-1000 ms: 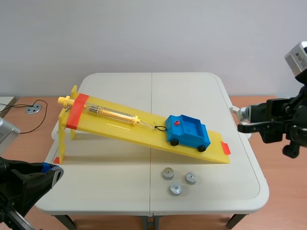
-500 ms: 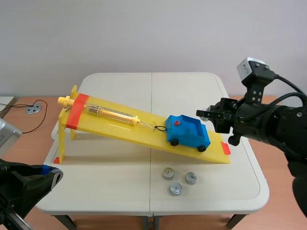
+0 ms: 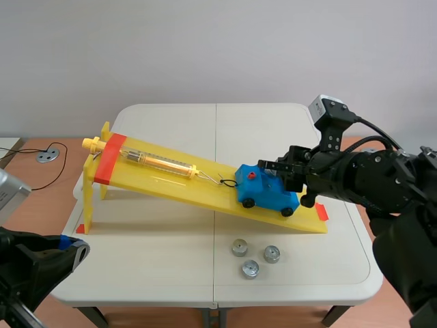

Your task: Place the four metal weights on the blue cart on the ramp.

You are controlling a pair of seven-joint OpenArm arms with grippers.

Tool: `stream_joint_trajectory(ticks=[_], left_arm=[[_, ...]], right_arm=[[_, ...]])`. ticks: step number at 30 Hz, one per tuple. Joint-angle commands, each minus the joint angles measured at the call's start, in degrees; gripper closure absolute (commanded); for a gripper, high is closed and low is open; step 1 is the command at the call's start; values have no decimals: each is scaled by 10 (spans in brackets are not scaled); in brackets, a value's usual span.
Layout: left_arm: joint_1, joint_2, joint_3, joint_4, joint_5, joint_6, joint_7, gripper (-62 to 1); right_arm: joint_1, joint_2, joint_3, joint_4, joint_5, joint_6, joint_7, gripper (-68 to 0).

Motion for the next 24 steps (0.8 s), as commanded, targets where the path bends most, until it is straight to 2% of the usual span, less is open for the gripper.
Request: stream_joint_trajectory(ticks=[1, 5, 13, 16, 19, 20, 24], left_arm=[[-13, 4, -8, 42, -44, -12, -47, -32], [-13, 4, -8, 42, -44, -12, -47, -32], [-13, 4, -8, 42, -44, -12, -47, -31], [-13, 4, -8, 42, -44, -12, -47, -32], [-13, 4, -8, 42, -44, -12, -47, -31], [-13, 4, -8, 42, -44, -12, -47, -32], [-13, 4, -8, 42, -44, -12, -47, -32]], right_arm=[[71, -4, -3, 34, 31, 18, 96, -7], [77, -8, -3, 20, 27, 15, 104, -7], [76, -8, -3, 19, 16, -30, 113, -10], [76, -8, -3, 19, 16, -31, 115, -41], [76, -8, -3, 19, 16, -30, 115, -43], [76, -8, -3, 19, 16, -30, 115, -58], [76, -7, 10, 22, 17, -23, 116, -192]])
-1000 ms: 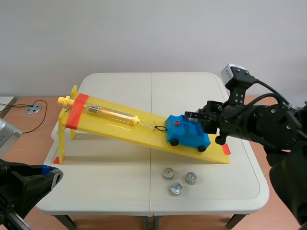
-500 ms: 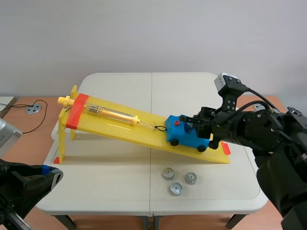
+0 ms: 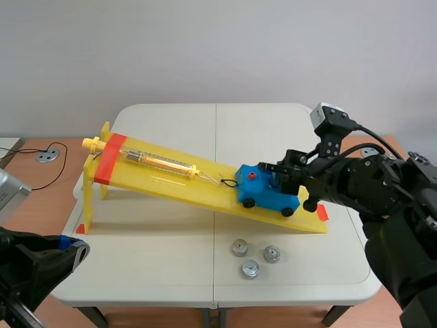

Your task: Place the four metal weights on the blue cart on the ramp.

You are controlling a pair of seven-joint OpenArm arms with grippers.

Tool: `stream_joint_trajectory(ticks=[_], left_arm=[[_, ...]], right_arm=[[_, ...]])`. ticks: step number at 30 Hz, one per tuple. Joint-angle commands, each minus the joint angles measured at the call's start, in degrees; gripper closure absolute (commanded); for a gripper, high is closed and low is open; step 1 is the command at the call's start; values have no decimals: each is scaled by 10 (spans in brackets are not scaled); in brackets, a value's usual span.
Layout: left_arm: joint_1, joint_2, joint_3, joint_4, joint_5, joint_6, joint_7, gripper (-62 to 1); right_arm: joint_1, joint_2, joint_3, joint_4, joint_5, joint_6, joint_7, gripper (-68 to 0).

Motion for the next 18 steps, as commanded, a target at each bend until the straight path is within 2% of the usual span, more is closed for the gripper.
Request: stream_joint_trajectory(ticks=[1, 4, 6, 8, 11, 12, 18], left_arm=[[-13, 4, -8, 42, -44, -12, -47, -31], [-13, 4, -8, 42, -44, -12, -47, -31], [-13, 4, -8, 42, -44, -12, -47, -31], [-13, 4, -8, 42, -44, -12, -47, -32], [-13, 4, -8, 42, -44, -12, -47, -31], [-13, 4, -8, 42, -44, -12, -47, -31], [-13, 4, -8, 42, -44, -12, -47, -32]], right_arm=[[68, -5, 17, 54, 32, 24, 89, -214], [60, 3, 45, 75, 62, 59, 60, -268], [45, 13, 65, 108, 81, 86, 42, -286], [21, 27, 83, 152, 93, 100, 28, -295], [-26, 60, 99, 222, 111, 106, 14, -295], [-43, 72, 102, 243, 112, 113, 14, -295], [-139, 151, 104, 350, 114, 117, 5, -295]])
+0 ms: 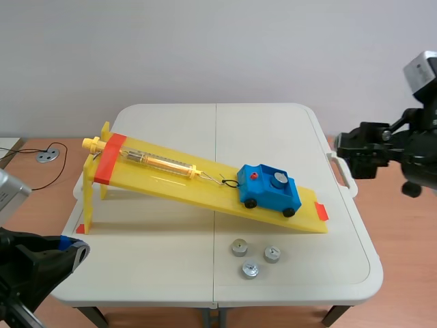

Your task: Place the four metal weights on the blue cart on the ramp.

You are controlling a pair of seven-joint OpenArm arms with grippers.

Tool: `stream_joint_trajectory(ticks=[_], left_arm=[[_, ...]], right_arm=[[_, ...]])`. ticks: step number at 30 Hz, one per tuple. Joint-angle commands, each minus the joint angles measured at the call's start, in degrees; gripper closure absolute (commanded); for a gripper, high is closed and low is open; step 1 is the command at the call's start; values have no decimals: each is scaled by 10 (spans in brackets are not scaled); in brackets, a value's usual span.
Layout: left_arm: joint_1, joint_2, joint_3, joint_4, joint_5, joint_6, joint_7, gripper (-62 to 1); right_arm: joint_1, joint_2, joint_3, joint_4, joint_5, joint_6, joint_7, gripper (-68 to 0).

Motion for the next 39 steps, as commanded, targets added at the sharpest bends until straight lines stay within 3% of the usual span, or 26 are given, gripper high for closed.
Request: stream_joint_trajectory(ticks=[1, 7, 12, 16, 24, 32, 39], left_arm=[[-13, 4, -8, 42, -44, -12, -49, -31], [-13, 4, -8, 42, -44, -12, -49, -32], [-13, 4, -8, 42, -44, -12, -49, -31], [-13, 4, -8, 42, -44, -12, -49, -32], [-13, 4, -9, 42, -44, -12, -49, -32], [-13, 4, -9, 42, -44, -12, -49, -32], [-13, 4, -9, 42, -44, -12, -49, -32]], right_arm=[[-1, 58, -1, 80, 47, 32, 53, -295], [-73, 122, -1, 149, 47, 32, 40, -295], [-114, 147, -5, 165, 45, 42, 39, -301], [-119, 147, -45, 157, 19, 42, 45, -309], [-85, 127, -167, 90, -107, 19, 97, -307], [-31, 80, -231, 1, -167, 9, 132, -307], [16, 61, -285, -84, -201, -8, 159, -307]])
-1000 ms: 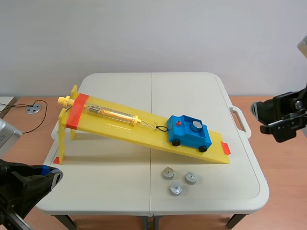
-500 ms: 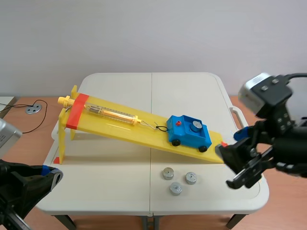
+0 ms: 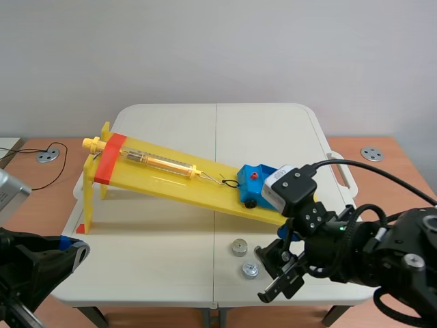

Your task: Place the four metal weights on the blue cart on the ramp.

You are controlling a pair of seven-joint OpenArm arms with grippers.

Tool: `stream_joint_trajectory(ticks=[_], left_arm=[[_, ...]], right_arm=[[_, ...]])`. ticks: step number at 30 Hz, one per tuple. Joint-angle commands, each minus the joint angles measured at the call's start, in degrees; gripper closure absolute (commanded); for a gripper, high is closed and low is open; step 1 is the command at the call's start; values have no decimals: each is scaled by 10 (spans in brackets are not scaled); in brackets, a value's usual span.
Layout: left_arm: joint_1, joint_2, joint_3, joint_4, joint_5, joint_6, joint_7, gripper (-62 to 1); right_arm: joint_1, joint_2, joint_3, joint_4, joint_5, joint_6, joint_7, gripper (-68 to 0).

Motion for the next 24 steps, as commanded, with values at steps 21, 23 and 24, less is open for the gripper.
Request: stream_joint_trajectory(ticks=[21, 23, 24], left_arm=[[-13, 4, -9, 42, -44, -12, -49, -31], [-13, 4, -9, 42, -44, -12, -49, -32], [-13, 4, -9, 42, -44, -12, -49, -32]], right_arm=[[80, -37, -54, -46, -33, -42, 110, -303], [80, -37, -54, -53, -34, -42, 114, -286], [82, -37, -55, -58, -34, -42, 115, -278]])
